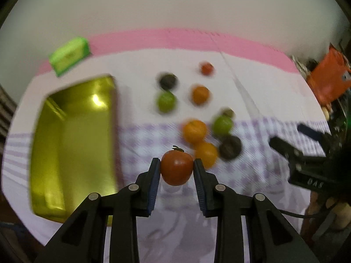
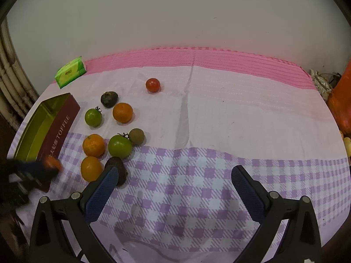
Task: Organize fruits
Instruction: 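Carry the red tomato over the tin with left tool while right tool reaches an orange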
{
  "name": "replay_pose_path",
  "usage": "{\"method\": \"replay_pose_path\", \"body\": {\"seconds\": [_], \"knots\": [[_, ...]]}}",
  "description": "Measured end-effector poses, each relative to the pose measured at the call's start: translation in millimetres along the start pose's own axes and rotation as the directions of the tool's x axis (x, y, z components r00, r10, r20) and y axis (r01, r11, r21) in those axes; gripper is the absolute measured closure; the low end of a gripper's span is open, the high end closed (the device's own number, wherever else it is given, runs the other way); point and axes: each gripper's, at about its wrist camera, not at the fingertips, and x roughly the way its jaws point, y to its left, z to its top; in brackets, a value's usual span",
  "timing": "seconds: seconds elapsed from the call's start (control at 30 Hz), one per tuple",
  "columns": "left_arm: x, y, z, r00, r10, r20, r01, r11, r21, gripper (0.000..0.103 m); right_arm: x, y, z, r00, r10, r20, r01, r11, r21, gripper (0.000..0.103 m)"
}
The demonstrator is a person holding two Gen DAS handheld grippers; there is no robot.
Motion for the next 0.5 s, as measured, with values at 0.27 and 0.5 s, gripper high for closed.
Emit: {"method": "replay_pose_path", "body": {"seconds": [0.27,0.5], "knots": [[0.2,102.5,-3.3,0.986,0.154,-0.06,-0.16,0.981,-0.108,0.071,-0.6,27.6,-2.1,0.999,0.044,0.0,-0.044,0.996,-0.072,0.02],[13.3,137.2,-27.7,0.97,0.196,-0.14,-0.217,0.965,-0.147,0.071,3.2,60.9,-5.8,0.994,0.106,-0.037,-0.11,0.985,-0.135,0.037]]}}
